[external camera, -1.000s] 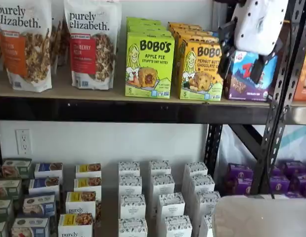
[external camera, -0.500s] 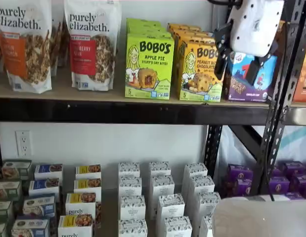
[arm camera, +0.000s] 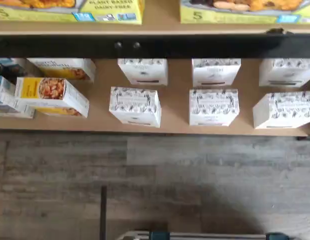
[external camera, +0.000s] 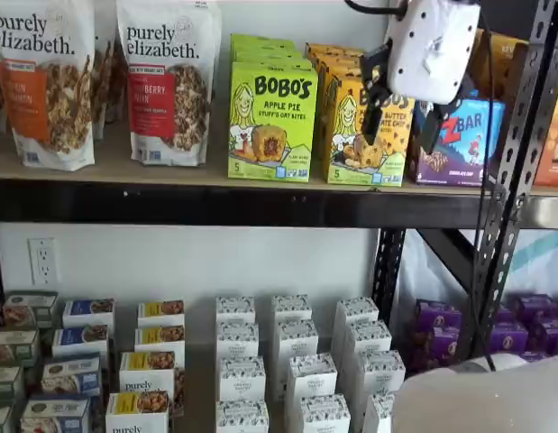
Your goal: Pick the green box on the top shelf, the fourth from the left
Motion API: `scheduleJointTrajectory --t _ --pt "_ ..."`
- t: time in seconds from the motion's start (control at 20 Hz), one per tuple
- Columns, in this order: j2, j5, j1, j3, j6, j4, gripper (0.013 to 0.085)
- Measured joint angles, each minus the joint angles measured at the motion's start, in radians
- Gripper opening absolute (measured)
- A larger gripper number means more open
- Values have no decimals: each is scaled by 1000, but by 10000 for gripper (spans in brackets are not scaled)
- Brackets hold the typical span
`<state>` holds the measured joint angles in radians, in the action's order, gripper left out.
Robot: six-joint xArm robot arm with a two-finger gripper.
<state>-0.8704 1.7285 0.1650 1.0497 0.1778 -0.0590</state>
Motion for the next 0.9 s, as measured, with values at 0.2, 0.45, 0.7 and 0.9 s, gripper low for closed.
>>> scheduleJointTrajectory --t 0.2,0.45,0.7,0.9 --pt "15 -77 99 -11 87 46 850" --pt "59 -125 187 8 171 63 850" --pt "99 -202 264 24 242 99 850" --pt "152 -249 293 62 269 109 850"
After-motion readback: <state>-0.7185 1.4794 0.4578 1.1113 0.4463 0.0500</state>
